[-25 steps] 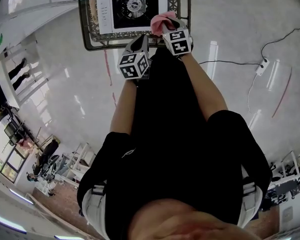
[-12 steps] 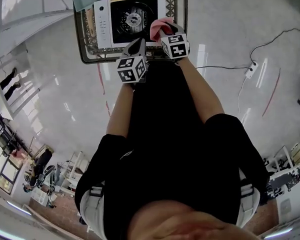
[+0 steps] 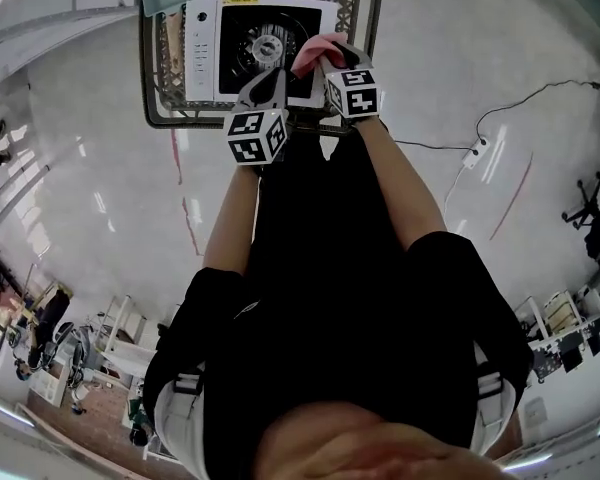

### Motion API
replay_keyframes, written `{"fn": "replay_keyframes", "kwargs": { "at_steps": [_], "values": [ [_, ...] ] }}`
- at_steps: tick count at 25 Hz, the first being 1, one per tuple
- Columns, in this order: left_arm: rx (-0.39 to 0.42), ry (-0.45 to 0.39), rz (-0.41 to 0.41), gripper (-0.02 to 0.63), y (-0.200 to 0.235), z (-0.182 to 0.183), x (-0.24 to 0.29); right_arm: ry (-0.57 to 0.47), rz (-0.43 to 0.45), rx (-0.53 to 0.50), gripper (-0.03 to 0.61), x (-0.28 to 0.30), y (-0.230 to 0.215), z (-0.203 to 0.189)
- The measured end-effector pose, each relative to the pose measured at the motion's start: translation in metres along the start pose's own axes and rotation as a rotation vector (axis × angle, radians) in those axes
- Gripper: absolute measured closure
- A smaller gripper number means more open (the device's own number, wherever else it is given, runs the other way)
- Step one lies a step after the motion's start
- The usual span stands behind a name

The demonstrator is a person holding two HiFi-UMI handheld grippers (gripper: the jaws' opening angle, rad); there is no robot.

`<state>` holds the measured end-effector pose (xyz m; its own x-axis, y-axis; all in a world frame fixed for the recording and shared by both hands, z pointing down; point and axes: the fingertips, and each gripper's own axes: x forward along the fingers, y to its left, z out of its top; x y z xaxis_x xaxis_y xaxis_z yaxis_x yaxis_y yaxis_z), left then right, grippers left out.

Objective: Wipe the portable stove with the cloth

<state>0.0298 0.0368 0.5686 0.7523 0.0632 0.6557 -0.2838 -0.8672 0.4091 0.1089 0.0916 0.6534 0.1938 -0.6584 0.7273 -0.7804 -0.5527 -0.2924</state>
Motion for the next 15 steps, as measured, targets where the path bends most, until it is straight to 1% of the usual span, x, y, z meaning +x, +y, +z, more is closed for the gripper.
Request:
{"fn": "replay_keyframes", "kwargs": {
  "at_steps": [3,6,10,12,15],
  "values": [
    [-0.027,-0.014,0.066,0.614,0.0,0.001,0.006,-0.015,0.037,-0.069,0.448,0.007,-0.004,0.01],
    [-0.064,-0.044,0.165,0.614,-0.001,0.007,0.01,-0.024,0.075,-0.118,0.441,0.013,-0.013,0.022],
    [-0.184,-0.101,0.304,0.614,-0.005,0.011,0.004,-0.004,0.155,-0.164,0.419,0.017,-0.018,0.028],
    [-0.231,-0.126,0.361,0.614,-0.013,0.012,0.002,0.01,0.194,-0.22,0.406,0.018,-0.02,0.032],
    [-0.273,-0.166,0.423,0.614,-0.025,0.016,0.001,0.027,0.229,-0.336,0.399,0.021,-0.025,0.047]
  ]
}}
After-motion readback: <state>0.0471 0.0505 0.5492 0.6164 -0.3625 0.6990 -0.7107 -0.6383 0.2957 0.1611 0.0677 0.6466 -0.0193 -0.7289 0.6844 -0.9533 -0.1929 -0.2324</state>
